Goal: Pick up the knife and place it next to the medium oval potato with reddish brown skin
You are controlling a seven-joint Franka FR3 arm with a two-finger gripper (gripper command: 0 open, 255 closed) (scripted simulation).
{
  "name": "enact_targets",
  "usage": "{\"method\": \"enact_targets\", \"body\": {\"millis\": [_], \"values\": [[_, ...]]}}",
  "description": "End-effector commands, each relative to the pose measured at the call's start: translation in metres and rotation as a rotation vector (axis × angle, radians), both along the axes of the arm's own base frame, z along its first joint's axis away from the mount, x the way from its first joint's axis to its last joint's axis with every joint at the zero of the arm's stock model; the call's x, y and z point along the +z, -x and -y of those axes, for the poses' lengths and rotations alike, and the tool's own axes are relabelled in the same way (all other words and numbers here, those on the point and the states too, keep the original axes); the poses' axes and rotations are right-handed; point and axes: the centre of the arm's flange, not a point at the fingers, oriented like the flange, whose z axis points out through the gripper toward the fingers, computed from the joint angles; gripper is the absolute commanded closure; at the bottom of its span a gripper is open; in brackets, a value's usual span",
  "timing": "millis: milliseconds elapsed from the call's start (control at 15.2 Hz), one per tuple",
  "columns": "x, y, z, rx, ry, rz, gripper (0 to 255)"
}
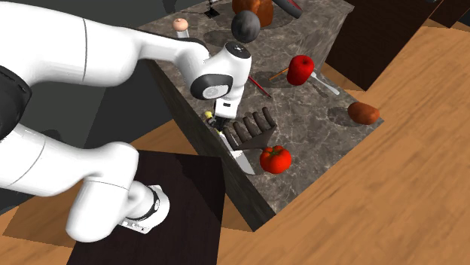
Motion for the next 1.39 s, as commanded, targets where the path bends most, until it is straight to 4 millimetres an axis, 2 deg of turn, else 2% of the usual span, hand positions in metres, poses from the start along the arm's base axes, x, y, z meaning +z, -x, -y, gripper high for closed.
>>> {"method": "enact_targets", "body": {"millis": [0,66,264,792,1320], "values": [[0.0,0.0,0.0,0.0,0.0,0.0,255],[0.0,0.0,0.0,0.0,0.0,0.0,0],[0.023,0.043,-0.034,-0.115,0.063,0.177,0],[-0.016,0.044,-0.028,-0.115,0.063,0.177,0],[-0.016,0.044,-0.028,-0.115,0.063,0.177,0]]}}
